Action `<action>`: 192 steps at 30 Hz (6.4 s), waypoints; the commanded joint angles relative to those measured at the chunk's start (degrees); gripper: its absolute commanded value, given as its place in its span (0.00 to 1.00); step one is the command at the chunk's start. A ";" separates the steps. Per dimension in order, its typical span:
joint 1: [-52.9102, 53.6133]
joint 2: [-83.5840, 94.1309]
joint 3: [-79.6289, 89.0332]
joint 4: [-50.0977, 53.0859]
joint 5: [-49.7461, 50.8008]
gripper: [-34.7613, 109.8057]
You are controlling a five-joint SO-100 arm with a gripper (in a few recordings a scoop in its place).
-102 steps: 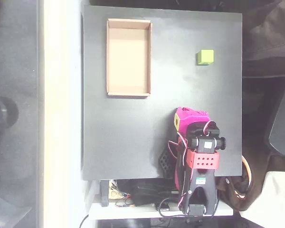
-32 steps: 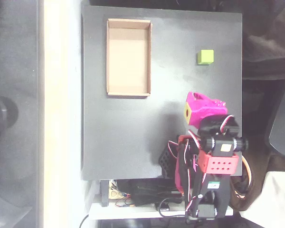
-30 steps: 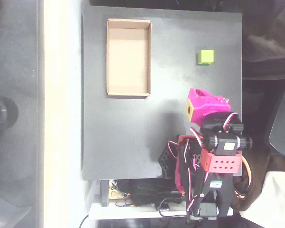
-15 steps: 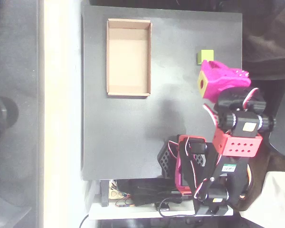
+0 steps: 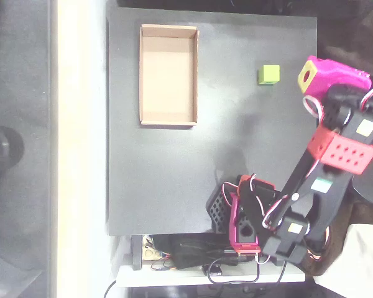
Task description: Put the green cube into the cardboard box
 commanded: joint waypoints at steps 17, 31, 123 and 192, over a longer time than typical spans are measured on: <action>1.14 -11.51 -5.01 -0.26 0.26 0.48; -5.62 -19.42 -4.22 -6.94 0.35 0.51; -8.17 -42.45 2.02 -14.94 0.53 0.35; -50.89 -11.16 2.90 -20.30 0.44 0.34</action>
